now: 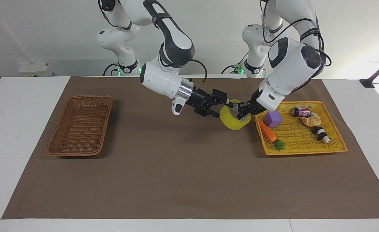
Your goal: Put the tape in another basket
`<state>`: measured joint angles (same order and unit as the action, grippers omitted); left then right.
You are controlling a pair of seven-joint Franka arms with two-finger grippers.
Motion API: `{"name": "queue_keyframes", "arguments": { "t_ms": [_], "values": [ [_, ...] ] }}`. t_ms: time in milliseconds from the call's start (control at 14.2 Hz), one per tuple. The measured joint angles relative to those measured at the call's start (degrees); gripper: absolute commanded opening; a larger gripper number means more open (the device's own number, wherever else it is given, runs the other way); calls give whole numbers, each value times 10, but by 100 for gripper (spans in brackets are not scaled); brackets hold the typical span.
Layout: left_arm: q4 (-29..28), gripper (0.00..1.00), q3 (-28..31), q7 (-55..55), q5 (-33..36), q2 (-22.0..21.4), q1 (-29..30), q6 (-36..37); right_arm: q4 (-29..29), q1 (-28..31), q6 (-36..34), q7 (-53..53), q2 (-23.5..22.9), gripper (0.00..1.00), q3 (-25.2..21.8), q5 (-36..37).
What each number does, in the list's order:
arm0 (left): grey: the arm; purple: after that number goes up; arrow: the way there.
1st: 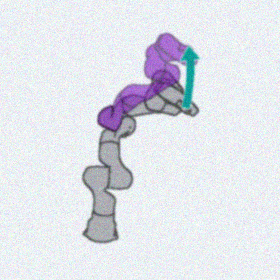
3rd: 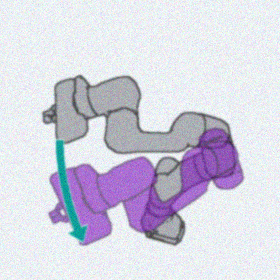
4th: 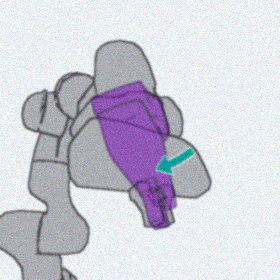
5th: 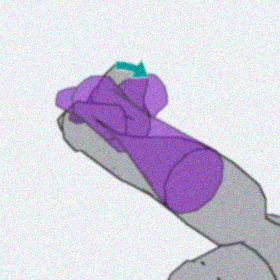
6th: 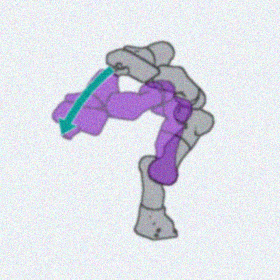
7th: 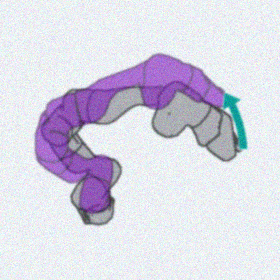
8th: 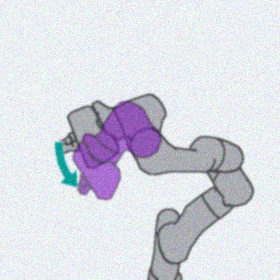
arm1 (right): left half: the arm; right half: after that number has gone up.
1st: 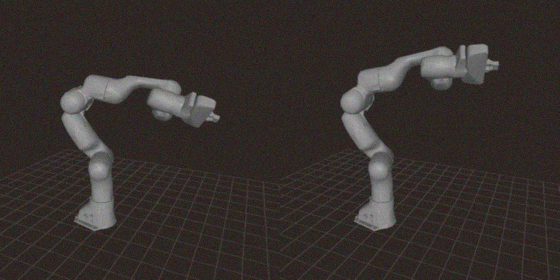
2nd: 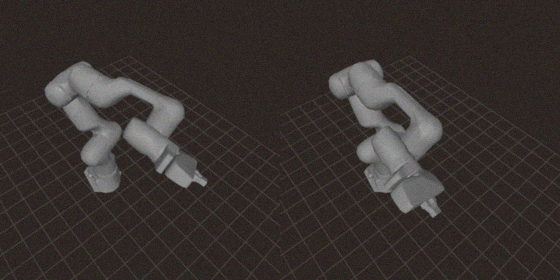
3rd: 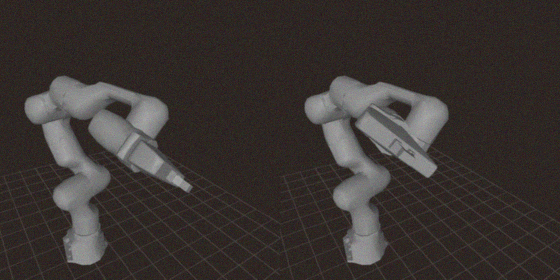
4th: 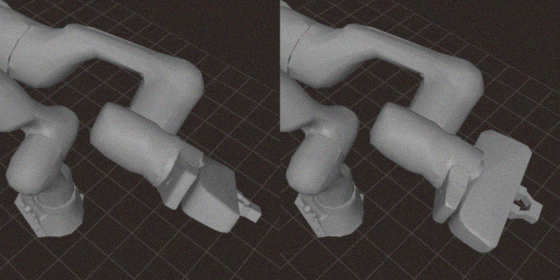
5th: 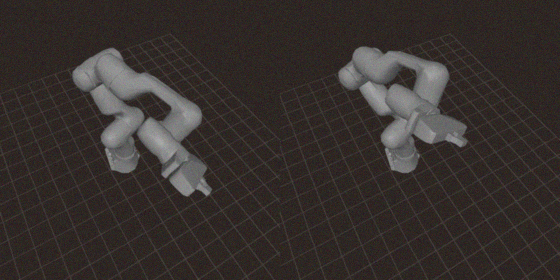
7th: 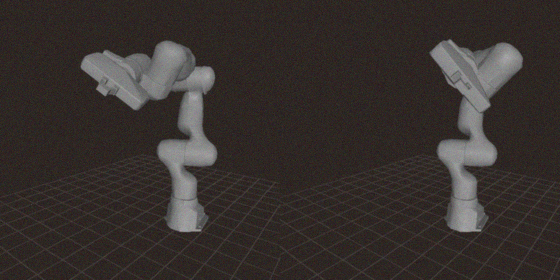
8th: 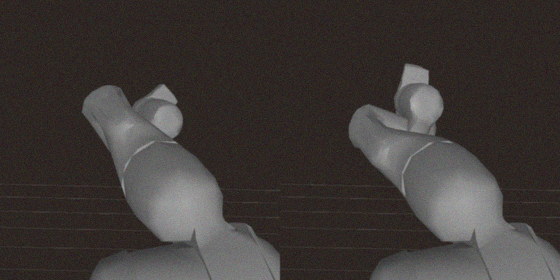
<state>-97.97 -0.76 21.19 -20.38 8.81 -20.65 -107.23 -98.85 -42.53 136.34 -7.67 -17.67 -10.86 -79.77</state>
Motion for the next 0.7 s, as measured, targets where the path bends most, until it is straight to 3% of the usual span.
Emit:
{"name": "queue_keyframes", "arguments": {
  "t_ms": [70, 211, 351, 422, 492, 562, 632, 703],
  "values": [
    [-1, 2, 0, 0, 0, 0, 0, 0, 0, 0, 0, 0, 0, 20, 0, 0],
    [-5, 2, 0, 0, 0, 0, 0, 1, 1, 0, -1, 0, 0, 0, 1, 0],
    [-6, 5, 0, 0, 0, 0, 0, 1, 0, 0, -1, 0, 0, 0, 1, 0],
    [-6, 17, 0, 0, 0, 0, 0, 1, 0, 0, -1, 0, 0, 0, 1, 0],
    [-6, 37, 0, 0, 0, 0, 0, 1, 0, 0, -1, 0, 0, 0, 1, 0],
    [-6, 72, 0, 0, 0, 0, 0, 1, 0, 0, -1, 0, 0, 0, 1, 0],
    [-5, 94, -1, 0, -1, 0, 0, 1, 0, 0, -2, 0, 0, 0, 1, 0],
    [-5, 99, -3, 0, -2, -1, 0, 1, 0, 0, -2, 0, 0, 0, 1, 0]
  ]
}}
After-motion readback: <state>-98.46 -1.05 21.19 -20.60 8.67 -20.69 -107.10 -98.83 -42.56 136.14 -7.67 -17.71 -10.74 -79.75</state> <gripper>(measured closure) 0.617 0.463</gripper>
